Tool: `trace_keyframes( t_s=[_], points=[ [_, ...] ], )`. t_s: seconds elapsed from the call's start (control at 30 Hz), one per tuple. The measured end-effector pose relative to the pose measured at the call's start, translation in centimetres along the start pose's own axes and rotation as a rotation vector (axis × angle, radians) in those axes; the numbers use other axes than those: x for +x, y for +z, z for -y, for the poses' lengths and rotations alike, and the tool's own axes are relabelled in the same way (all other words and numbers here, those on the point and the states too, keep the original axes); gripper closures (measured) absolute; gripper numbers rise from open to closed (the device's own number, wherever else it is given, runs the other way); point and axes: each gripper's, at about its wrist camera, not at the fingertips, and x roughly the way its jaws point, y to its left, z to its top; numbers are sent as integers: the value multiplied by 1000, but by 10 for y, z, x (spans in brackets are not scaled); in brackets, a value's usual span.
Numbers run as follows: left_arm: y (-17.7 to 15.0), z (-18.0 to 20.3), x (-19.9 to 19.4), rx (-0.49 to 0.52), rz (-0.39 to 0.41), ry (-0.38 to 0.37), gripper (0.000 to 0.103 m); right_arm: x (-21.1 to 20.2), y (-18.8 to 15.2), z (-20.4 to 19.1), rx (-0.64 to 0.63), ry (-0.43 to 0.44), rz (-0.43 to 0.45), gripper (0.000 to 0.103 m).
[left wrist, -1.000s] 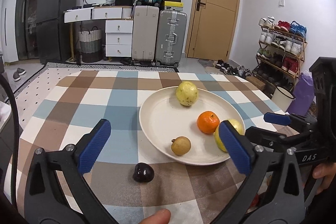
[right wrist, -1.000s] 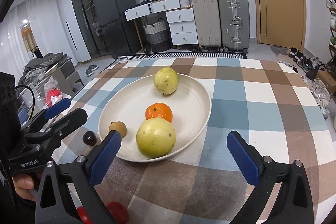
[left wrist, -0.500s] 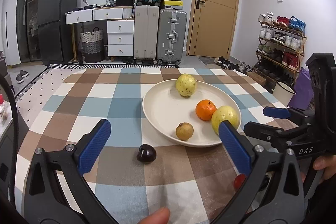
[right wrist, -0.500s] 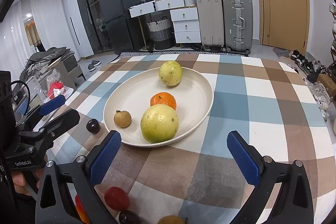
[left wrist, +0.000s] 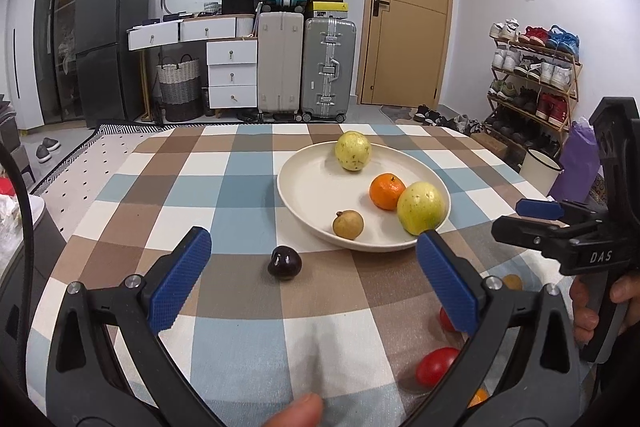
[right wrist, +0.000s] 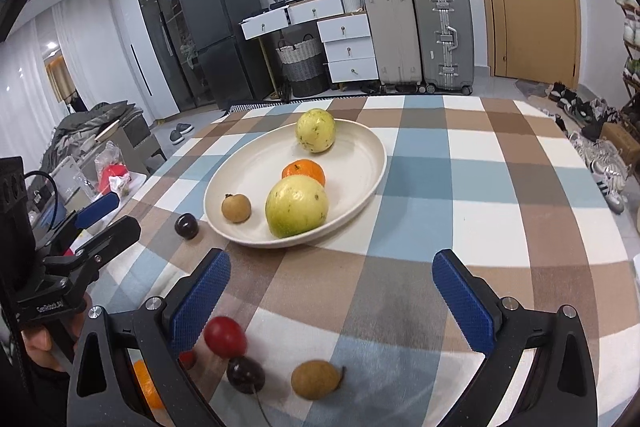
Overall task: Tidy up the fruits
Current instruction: 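Withdraw both open grippers from the plate toward the remaining fruits, then grasp the second tangerine with the left gripper while the right gripper grasps a brown kiwi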
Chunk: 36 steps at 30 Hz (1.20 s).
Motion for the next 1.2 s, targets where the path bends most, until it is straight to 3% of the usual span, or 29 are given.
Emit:
trace_keyframes(
  t_s=[0.47,0.67,0.9,1.2],
  points=[
    [-15,17,-27,94,-18,-14,1,-28,-23,0,-54,-76,-27,1],
    [-23,23,-33,107,-77,-61,1,-32,-30,-4,-80,-88,-47,1],
    [-34,25,-48,96,-98,-52,1,-35,-37,-5,-91,-104,-77,1],
    [-45,41,-51,151,-169,-98,1,-35,-52,-3,-92,-124,-150,1]
  ],
)
